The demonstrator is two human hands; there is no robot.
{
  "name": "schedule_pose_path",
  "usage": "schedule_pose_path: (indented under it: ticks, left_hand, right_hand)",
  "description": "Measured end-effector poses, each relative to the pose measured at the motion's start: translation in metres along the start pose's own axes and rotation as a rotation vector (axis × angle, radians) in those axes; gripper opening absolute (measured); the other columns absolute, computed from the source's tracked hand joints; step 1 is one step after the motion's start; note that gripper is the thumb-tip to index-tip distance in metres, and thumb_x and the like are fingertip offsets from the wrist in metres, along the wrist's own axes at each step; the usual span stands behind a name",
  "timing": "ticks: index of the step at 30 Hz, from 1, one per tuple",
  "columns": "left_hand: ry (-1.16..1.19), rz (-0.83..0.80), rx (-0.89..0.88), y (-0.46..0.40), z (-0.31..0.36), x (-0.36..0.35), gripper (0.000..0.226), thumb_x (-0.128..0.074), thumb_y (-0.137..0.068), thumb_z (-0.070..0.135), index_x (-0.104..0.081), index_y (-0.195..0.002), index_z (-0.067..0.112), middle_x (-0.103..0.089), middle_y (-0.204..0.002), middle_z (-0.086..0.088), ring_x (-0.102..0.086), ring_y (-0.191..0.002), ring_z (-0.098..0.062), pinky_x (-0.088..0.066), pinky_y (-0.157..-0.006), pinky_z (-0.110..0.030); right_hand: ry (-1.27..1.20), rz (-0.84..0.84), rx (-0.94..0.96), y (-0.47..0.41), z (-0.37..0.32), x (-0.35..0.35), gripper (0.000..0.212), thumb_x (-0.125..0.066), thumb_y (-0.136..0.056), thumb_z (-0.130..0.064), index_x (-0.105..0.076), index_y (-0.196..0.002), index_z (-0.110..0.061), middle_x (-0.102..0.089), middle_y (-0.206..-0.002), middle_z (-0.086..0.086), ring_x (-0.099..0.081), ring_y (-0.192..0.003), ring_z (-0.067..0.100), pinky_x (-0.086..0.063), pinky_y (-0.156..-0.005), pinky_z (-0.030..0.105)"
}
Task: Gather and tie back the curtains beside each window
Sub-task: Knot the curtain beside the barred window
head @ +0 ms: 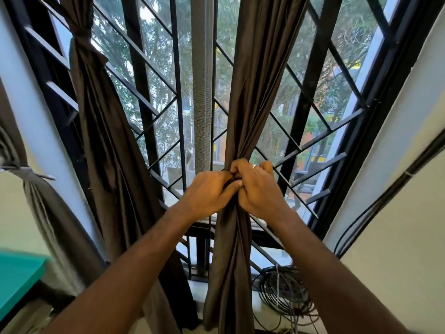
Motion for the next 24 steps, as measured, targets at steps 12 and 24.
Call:
schedule_pose_path:
  ticks: [12,24]
  left_hand:
    - [-0.013,-0.022,-0.018,-0.004,-0.012,-0.012,0.025,-0.054,-0.099,0.032,-0.061,-0.105,0.009,-0.064,-0.089,-0.006,-0.060,-0.081,-0.022,-0.037,-0.068,-0.027]
    - [0.120,0.027,-0.030,-0.001,0.002,-0.022,0.023,-0.052,-0.104,0.025,-0.046,-0.117,0.008,-0.057,-0.085,0.003,-0.055,-0.066,-0.018,-0.030,-0.058,-0.019]
  right_hand:
    - [0.340,0.152,-0.083,0.008,0.000,0.009,0.016,-0.068,-0.088,-0.019,-0.070,-0.103,-0.025,-0.063,-0.115,0.001,-0.047,-0.094,0.026,-0.032,-0.074,0.038]
    - [0.264,-0.055,-0.090,0.000,0.022,0.008,0.021,-0.051,-0.086,-0.027,-0.065,-0.093,-0.014,-0.045,-0.124,0.008,-0.042,-0.101,0.032,-0.046,-0.080,0.046]
Point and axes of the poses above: each hand's wrist, its own y-axis away from the middle knuckle, its own x-axis out of the back of the hand, z = x × y, the point moved 7 cm from there along -y, towards the middle knuckle
